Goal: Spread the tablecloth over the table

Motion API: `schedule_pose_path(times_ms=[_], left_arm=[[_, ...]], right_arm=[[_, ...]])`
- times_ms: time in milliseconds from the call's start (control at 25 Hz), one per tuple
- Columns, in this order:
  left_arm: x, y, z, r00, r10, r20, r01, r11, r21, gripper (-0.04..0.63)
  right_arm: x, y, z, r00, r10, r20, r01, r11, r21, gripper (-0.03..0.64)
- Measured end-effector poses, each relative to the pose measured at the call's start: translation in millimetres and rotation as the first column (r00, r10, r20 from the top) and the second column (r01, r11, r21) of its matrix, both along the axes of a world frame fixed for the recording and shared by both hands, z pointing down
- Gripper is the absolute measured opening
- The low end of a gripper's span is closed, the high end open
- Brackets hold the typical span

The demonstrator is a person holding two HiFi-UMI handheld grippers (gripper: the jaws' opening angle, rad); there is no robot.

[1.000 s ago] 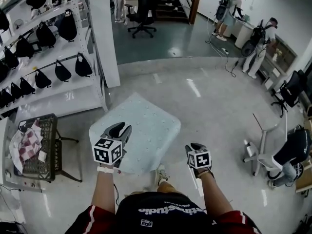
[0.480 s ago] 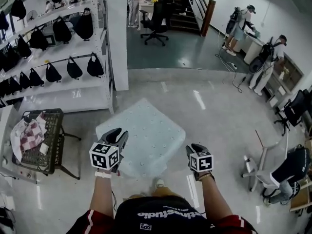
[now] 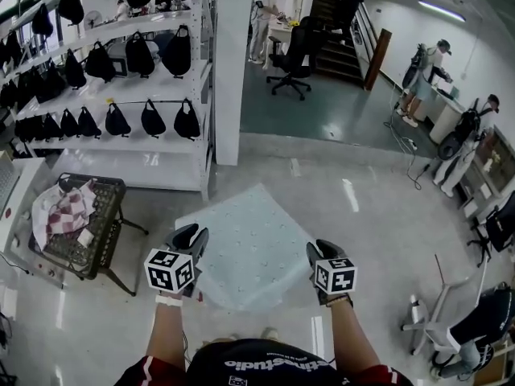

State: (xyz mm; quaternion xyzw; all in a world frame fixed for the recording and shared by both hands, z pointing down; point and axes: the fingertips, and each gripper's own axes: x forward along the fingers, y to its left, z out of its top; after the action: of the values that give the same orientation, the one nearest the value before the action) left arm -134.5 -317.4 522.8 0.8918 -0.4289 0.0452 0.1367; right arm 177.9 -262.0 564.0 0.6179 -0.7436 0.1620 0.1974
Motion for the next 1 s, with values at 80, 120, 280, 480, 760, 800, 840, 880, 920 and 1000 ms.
schedule_pose_path(times_ms=[80,120,280,480,760,800,840,880,920,1000], left_arm=[[5.9,-1.9,-7.9,1.0,-0.01,-0.009,0.011,1.0,0.005,0.123],[9.4,-3.0,-12.3,1.0,-0.016,-0.013,0.016,1.0,0.009,0.121],[24.2,-9.7,-29.8,0.999,-0.033,-0.014,0.033,0.999,0.023,0.121],[48.8,-12.6,-49.4,1.0,-0.018,0.009,0.017,0.999,0.044,0.121],[63.2,-15.0,-77.6,1.0,-0.008,0.013,0.007,0.997,0.071,0.123],[62.0,-15.6,-82.3,1.0,-0.017,0.017,0.016,0.997,0.079,0.123],[60.1,-16.4,-86.7,0.999,-0.031,0.018,0.029,0.996,0.088,0.123],[57.4,-17.4,-90.6,0.999,-0.048,0.017,0.046,0.994,0.096,0.124],[54.2,-18.3,-94.1,0.998,-0.065,0.014,0.064,0.992,0.105,0.124],[47.2,-20.2,-100.1,0.995,-0.102,0.009,0.1,0.988,0.12,0.124]], right_arm=[[0.3,-8.7,-17.0,1.0,-0.027,0.016,0.026,0.999,0.035,0.13],[1.2,-12.7,-25.1,0.999,-0.039,0.026,0.038,0.998,0.05,0.13],[6.2,-26.8,-56.7,0.995,-0.078,0.069,0.071,0.992,0.108,0.129],[14.5,-35.6,-94.3,0.989,-0.112,0.094,0.093,0.978,0.187,0.113],[19.9,-41.4,-122.9,0.983,-0.138,0.123,0.104,0.963,0.249,0.11],[19.1,-42.2,-126.1,0.982,-0.143,0.125,0.107,0.961,0.255,0.11],[18.1,-43.3,-129.3,0.981,-0.148,0.127,0.11,0.959,0.261,0.109],[17.0,-44.6,-132.5,0.98,-0.152,0.129,0.113,0.957,0.268,0.109],[15.9,-46.1,-135.7,0.979,-0.155,0.129,0.115,0.954,0.277,0.109],[13.9,-49.1,-142.5,0.98,-0.158,0.124,0.116,0.948,0.295,0.109]])
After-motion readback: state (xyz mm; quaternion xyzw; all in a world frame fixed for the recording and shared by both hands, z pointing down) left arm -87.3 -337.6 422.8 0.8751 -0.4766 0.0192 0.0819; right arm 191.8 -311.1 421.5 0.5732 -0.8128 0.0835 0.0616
